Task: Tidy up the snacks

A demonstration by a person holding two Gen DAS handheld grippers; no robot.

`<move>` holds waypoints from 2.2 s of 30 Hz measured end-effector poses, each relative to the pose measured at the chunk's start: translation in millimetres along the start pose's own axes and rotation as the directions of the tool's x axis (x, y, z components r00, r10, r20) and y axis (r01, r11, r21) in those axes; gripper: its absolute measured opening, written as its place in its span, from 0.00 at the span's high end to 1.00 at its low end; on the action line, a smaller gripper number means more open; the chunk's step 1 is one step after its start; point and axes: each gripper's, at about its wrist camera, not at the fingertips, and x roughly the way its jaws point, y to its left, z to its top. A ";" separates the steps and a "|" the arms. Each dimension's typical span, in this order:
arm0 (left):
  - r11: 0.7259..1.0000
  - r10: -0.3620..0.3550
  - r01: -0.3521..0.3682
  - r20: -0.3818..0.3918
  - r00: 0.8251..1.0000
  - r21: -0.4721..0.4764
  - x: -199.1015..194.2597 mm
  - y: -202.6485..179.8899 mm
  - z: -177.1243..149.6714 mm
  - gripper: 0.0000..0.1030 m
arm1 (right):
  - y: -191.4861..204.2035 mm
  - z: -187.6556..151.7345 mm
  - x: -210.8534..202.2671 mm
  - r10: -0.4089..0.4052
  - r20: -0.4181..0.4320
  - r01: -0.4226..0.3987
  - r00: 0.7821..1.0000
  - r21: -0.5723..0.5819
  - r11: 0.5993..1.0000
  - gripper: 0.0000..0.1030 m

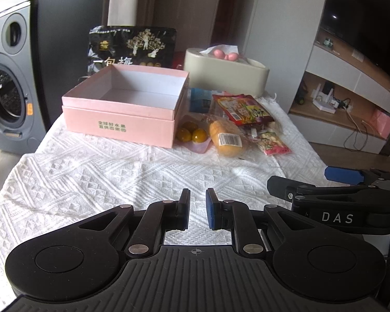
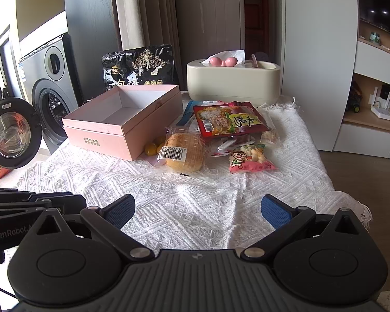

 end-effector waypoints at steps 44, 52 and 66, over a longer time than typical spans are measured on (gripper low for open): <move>0.984 -0.094 0.101 -0.050 0.994 0.148 142.3 -27.6 82.0 0.76 | -63.1 9.2 103.3 0.090 -0.223 -0.114 0.971 -0.097 0.989 0.00; 0.982 -0.133 0.130 0.012 0.991 0.138 125.6 -34.1 95.5 0.75 | -66.0 9.1 100.8 0.114 -0.203 -0.137 0.972 -0.098 0.986 0.00; 0.857 0.020 -0.039 0.043 0.999 0.514 130.5 -94.7 47.3 0.69 | -89.1 -9.9 66.6 -0.015 -0.088 0.016 0.996 0.010 1.000 0.01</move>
